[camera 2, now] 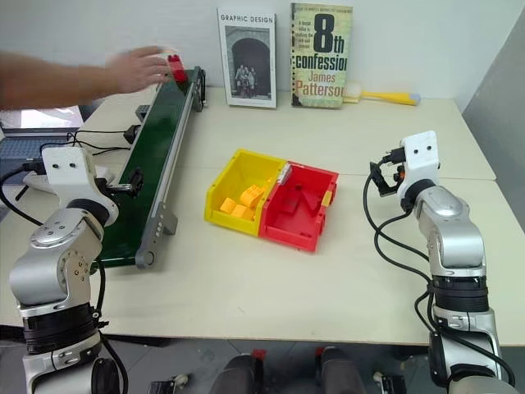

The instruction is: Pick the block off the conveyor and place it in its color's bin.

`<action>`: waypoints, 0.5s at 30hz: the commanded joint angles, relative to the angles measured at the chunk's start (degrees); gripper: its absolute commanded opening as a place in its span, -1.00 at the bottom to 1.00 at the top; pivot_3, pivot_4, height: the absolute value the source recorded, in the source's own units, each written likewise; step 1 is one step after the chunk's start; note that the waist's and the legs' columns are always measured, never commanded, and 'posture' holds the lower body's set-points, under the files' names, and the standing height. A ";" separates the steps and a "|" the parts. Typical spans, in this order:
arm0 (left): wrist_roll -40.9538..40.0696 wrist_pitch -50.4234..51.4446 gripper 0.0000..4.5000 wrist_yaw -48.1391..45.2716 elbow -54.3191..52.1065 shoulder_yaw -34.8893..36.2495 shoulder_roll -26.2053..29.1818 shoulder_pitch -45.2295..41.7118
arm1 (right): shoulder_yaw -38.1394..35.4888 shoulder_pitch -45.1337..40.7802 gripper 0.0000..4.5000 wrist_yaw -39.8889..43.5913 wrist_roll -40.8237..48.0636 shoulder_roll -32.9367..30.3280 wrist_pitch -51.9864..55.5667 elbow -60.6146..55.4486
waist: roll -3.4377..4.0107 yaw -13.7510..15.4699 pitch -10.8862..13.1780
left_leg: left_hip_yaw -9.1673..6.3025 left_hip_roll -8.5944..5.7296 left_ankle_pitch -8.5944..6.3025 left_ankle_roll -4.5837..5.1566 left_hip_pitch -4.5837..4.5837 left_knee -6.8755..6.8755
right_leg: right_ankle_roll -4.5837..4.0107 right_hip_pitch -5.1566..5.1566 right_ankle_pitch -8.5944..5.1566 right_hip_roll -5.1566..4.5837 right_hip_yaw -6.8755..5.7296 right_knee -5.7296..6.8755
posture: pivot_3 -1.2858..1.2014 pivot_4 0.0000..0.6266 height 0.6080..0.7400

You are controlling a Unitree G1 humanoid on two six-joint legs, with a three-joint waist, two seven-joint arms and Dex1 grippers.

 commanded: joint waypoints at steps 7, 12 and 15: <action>-0.60 -2.34 0.99 0.64 -3.66 1.94 -0.45 -0.25 | -1.27 -1.68 1.00 -0.42 0.32 -0.47 0.29 -1.99 | 0.00 0.00 0.00 | 0.00 0.00 0.00 0.00 0.01 -0.02 | 0.00 0.00 0.00 0.00 0.00 0.00 | 0.03 -0.52 1.00; -0.24 -2.69 0.99 2.26 -3.94 1.35 -2.41 -0.59 | -0.99 -1.16 1.00 -0.61 0.39 -0.08 0.46 -2.99 | 0.00 0.01 0.00 | 0.00 0.00 0.00 0.00 0.01 -0.02 | 0.00 0.00 0.00 -0.01 0.01 0.00 | 0.03 -0.52 1.00; -0.01 -3.42 0.99 2.51 -3.34 1.00 -2.94 -0.99 | -0.89 -1.98 1.00 0.95 1.08 -0.55 -0.34 -2.94 | 0.00 0.01 0.00 | 0.00 0.00 0.00 0.00 0.01 -0.02 | 0.00 0.00 0.00 -0.01 0.00 0.00 | 0.03 -0.52 1.00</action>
